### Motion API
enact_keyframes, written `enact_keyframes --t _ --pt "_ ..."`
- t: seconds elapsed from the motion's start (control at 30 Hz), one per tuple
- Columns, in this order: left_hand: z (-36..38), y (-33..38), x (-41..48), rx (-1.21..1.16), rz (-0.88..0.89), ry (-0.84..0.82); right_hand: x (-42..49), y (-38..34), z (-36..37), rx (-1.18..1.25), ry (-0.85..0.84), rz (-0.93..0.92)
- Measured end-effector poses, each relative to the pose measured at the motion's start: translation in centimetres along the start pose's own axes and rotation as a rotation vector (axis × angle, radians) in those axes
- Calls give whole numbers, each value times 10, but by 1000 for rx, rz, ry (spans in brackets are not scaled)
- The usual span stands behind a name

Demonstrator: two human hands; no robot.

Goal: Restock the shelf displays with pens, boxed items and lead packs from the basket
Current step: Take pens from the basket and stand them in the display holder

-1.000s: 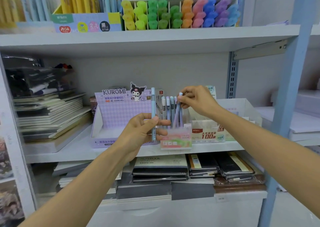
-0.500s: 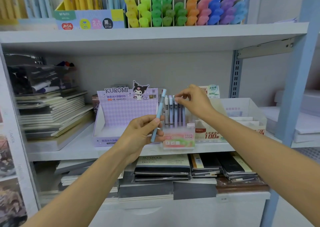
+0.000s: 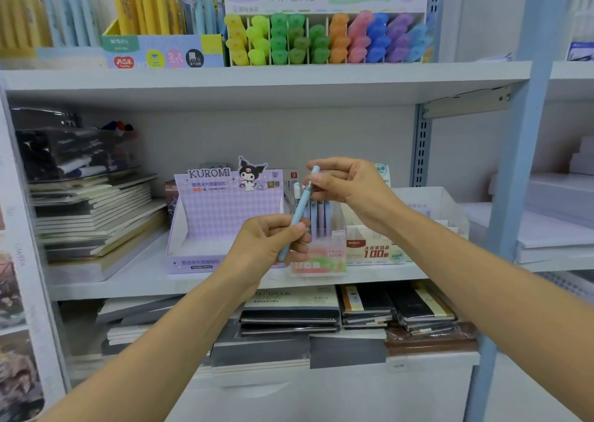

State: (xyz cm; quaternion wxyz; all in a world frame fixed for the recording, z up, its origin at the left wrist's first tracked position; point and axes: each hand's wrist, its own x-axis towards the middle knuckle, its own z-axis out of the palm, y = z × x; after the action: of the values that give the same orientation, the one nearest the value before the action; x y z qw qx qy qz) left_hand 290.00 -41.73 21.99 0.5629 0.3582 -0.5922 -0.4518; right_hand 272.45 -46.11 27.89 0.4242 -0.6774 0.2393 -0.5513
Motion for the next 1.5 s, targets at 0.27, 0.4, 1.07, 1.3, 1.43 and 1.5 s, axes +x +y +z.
enact_keyframes --t 0.27,0.4,1.07,1.3,1.43,1.5 --pt "4 -7 2 511 291 188 1 -11 -19 -78 80 -45" --pt "-7 -18 2 1072 542 108 11 -13 -43 -254 272 -87" --pt "-17 -50 2 1433 594 -53 27 45 -33 -748 88 -118" --pt "-16 -49 4 1405 587 -84 29 66 -25 -970 159 -166" --pt "-14 -43 -6 1377 556 -55 6 58 -17 -921 195 -253" --pt "-12 -46 -18 1325 643 89 -22 53 -9 -809 207 -382"
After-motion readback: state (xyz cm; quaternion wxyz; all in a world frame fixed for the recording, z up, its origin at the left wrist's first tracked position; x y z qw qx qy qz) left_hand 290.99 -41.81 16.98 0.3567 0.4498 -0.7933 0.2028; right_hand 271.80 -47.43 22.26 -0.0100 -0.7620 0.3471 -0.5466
